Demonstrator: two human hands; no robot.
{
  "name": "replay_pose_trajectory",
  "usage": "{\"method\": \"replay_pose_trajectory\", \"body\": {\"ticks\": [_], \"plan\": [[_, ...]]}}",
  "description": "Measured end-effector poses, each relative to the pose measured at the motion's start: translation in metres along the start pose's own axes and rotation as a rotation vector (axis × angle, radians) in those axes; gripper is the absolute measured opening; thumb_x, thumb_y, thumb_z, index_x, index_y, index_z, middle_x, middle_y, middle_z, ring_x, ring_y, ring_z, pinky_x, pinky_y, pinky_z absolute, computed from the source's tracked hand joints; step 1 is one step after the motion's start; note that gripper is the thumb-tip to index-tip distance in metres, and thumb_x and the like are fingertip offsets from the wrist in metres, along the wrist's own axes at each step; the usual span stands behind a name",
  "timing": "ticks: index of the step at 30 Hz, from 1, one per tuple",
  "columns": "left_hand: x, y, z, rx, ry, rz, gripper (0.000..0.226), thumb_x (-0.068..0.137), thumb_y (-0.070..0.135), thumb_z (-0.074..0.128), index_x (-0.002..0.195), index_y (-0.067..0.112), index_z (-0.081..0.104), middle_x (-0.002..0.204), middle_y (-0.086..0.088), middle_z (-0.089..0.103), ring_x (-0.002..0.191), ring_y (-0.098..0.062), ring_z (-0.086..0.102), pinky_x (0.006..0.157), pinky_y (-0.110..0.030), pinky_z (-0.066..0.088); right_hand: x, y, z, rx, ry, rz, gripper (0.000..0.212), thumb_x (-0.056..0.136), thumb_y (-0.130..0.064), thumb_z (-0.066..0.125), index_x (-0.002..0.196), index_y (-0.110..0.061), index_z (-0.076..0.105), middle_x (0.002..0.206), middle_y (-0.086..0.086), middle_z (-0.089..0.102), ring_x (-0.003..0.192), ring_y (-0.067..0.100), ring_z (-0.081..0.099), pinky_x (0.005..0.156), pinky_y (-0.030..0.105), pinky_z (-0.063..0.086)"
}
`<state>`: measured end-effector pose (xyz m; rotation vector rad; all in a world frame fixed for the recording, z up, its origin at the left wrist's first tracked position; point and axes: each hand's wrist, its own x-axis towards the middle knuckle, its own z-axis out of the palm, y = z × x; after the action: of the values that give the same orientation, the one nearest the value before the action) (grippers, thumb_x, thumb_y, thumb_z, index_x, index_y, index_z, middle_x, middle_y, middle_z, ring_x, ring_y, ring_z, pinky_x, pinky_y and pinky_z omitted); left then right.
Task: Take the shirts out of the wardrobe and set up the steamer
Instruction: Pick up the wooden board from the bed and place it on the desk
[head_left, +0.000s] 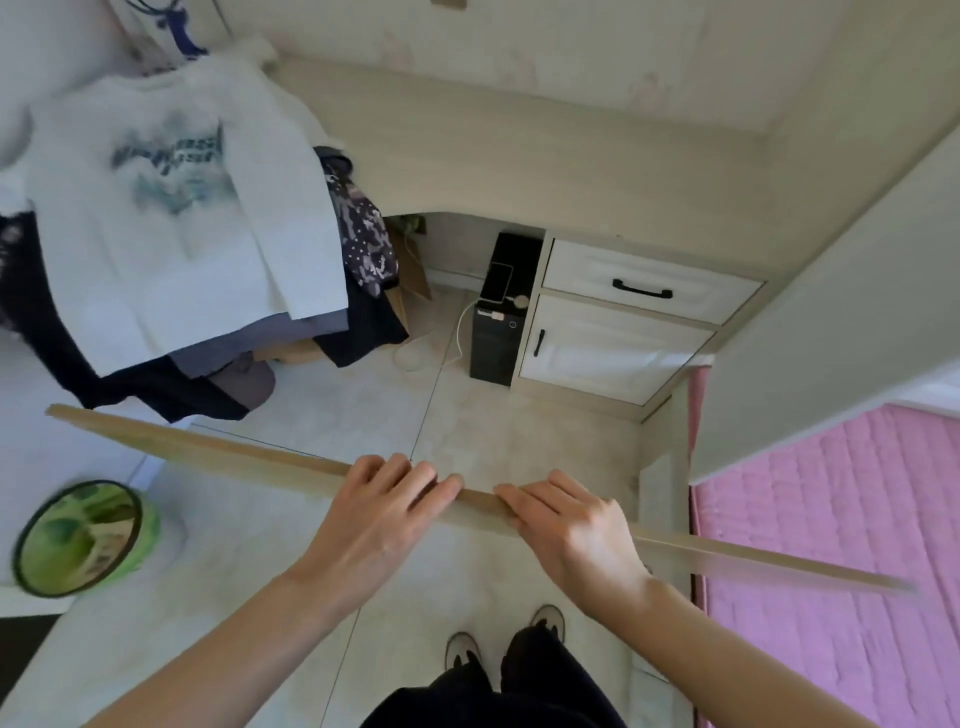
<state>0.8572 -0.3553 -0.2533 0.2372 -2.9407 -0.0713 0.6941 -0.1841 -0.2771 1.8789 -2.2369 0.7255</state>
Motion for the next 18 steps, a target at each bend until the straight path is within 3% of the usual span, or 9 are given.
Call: {"method": "replay_pose_trajectory", "body": {"ticks": [9, 18], "plan": [[0.042, -0.065, -0.019, 0.046, 0.096, -0.069, 0.065, 0.062, -0.016, 0.059, 0.118, 0.017, 0.057, 0.096, -0.002, 0.056, 0.077, -0.022, 0.051, 0.076, -0.034, 0.037, 0.093, 0.022, 0.008, 0.058, 0.098, -0.028, 0.018, 0.084, -0.019, 0.067, 0.101, -0.021, 0.074, 0.082, -0.013, 0.071, 0.069, 0.012, 0.057, 0.036, 0.026, 0.044], [0.131, -0.130, -0.033, 0.061, 0.112, -0.103, 0.076, 0.054, -0.020, 0.065, 0.117, 0.020, 0.056, 0.097, 0.003, 0.057, 0.082, -0.019, 0.048, 0.077, -0.031, 0.032, 0.194, 0.085, 0.012, 0.182, 0.093, -0.015, 0.021, 0.085, -0.025, 0.064, 0.103, -0.021, 0.074, 0.083, -0.015, 0.072, 0.069, 0.007, 0.052, 0.049, 0.024, 0.049]]}}
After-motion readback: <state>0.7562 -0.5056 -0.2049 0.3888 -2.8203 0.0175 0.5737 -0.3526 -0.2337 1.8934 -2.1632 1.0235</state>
